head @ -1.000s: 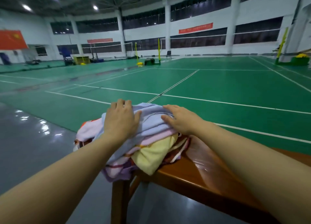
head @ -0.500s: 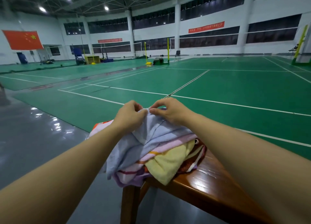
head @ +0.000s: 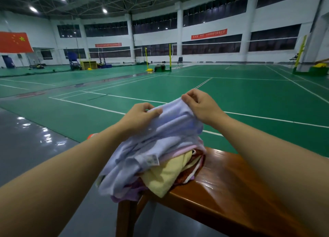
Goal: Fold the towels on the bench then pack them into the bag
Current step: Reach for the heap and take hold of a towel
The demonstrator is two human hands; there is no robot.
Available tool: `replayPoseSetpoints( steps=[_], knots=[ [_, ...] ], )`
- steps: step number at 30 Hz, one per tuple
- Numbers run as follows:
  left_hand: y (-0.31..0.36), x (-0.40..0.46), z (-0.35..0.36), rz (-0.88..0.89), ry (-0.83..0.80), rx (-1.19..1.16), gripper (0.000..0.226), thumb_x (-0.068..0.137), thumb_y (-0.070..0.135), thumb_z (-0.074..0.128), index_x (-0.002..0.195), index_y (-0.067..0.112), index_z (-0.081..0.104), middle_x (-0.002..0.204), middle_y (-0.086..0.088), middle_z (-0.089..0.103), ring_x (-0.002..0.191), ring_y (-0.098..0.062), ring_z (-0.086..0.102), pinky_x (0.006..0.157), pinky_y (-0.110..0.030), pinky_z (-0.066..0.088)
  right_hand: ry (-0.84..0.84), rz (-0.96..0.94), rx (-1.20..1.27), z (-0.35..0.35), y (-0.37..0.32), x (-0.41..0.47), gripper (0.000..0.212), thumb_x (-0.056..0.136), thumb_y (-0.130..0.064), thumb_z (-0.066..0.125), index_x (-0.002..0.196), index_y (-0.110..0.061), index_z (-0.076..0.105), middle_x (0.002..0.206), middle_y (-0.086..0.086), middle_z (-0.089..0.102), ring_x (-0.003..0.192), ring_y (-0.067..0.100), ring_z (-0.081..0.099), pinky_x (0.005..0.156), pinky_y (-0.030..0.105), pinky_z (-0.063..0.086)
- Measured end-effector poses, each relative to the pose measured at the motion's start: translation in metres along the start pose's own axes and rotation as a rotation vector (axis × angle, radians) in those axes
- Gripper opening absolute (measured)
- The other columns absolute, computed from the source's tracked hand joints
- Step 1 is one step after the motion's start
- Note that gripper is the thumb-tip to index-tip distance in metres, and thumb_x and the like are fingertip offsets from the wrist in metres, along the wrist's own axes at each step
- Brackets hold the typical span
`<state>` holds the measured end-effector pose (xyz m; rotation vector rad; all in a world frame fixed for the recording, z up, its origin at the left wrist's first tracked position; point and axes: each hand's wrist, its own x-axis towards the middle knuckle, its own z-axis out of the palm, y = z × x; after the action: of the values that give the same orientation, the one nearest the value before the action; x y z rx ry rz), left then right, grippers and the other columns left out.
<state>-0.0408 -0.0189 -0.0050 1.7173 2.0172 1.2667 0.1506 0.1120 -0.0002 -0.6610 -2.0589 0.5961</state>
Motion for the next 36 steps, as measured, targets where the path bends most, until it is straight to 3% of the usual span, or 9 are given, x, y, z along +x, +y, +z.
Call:
replayPoseSetpoints(
  steps=[4,11,15,17,20,25,28,31,36],
  knots=[
    [0.028,0.002,0.024,0.083,-0.067,-0.010,0.044,0.096,0.046,0.063,0.065,0.018,0.051,0.059,0.007,0.042,0.053,-0.009,0.033,0.050,-0.026,0.029,0.157,0.098,-0.033,-0.045,0.022,-0.019,0.020,0.103,-0.036,0.056,0.099,-0.017,0.060,0.081,-0.008,0.059,0.070,0.005,0.051,0.060,0.018,0.039],
    [0.095,0.008,0.089,0.231,-0.044,-0.063,0.044,0.095,0.048,0.065,0.074,0.011,0.056,0.066,0.000,0.046,0.060,-0.014,0.037,0.054,-0.031,0.031,0.261,0.191,0.018,-0.130,0.044,-0.077,0.020,0.098,-0.036,0.065,0.087,-0.018,0.066,0.063,-0.005,0.058,0.051,0.002,0.044,0.052,0.020,0.037],
    [0.137,0.011,0.128,0.259,-0.067,-0.073,0.043,0.094,0.048,0.066,0.071,0.016,0.049,0.066,0.002,0.048,0.060,-0.013,0.040,0.053,-0.028,0.033,0.165,0.318,0.042,-0.195,0.037,-0.121,0.047,0.089,-0.052,0.069,0.064,-0.013,0.057,0.055,-0.007,0.046,0.051,0.008,0.038,0.049,0.024,0.030],
    [0.162,0.009,0.150,0.275,-0.110,-0.099,0.041,0.094,0.049,0.066,0.074,0.016,0.053,0.068,0.002,0.052,0.062,-0.012,0.044,0.053,-0.029,0.035,0.098,0.456,0.076,-0.227,0.035,-0.146,0.059,0.072,-0.065,0.071,0.071,-0.006,0.062,0.060,0.004,0.049,0.054,0.015,0.042,0.048,0.025,0.032],
    [0.197,0.005,0.184,0.270,-0.126,-0.176,0.036,0.096,0.045,0.065,0.076,0.017,0.056,0.072,0.003,0.059,0.062,-0.009,0.050,0.051,-0.020,0.036,-0.006,0.659,0.102,-0.271,0.036,-0.185,0.058,0.065,-0.061,0.076,0.073,-0.004,0.070,0.063,0.011,0.063,0.048,0.021,0.055,0.047,0.024,0.046],
    [0.225,0.013,0.228,0.201,-0.081,-0.251,0.043,0.096,0.044,0.065,0.089,0.002,0.062,0.084,-0.012,0.063,0.074,-0.025,0.055,0.067,-0.040,0.047,0.008,0.736,0.182,-0.325,0.048,-0.238,0.050,0.068,-0.054,0.076,0.085,-0.007,0.078,0.089,0.017,0.077,0.069,0.024,0.072,0.059,0.027,0.057],
    [0.228,0.019,0.240,0.131,-0.049,-0.240,0.041,0.097,0.045,0.063,0.079,0.009,0.056,0.074,-0.007,0.056,0.071,-0.025,0.050,0.064,-0.037,0.037,0.055,0.774,0.376,-0.347,0.059,-0.260,0.054,0.080,-0.048,0.069,0.116,-0.007,0.073,0.113,0.017,0.074,0.092,0.029,0.072,0.073,0.033,0.060],
    [0.220,0.027,0.238,0.077,0.001,-0.221,0.041,0.098,0.042,0.062,0.083,0.004,0.061,0.075,-0.010,0.056,0.070,-0.026,0.048,0.064,-0.036,0.035,0.104,0.799,0.459,-0.358,0.066,-0.275,0.052,0.086,-0.043,0.063,0.121,-0.005,0.070,0.115,0.017,0.074,0.090,0.026,0.073,0.072,0.033,0.061],
    [0.186,0.046,0.213,0.008,0.094,-0.122,0.046,0.098,0.041,0.063,0.086,-0.003,0.060,0.084,-0.020,0.056,0.079,-0.030,0.051,0.070,-0.035,0.034,0.105,0.789,0.358,-0.367,0.076,-0.279,0.097,0.050,-0.060,0.094,0.116,0.007,0.070,0.113,0.023,0.073,0.095,0.032,0.071,0.081,0.038,0.061]
  ],
)
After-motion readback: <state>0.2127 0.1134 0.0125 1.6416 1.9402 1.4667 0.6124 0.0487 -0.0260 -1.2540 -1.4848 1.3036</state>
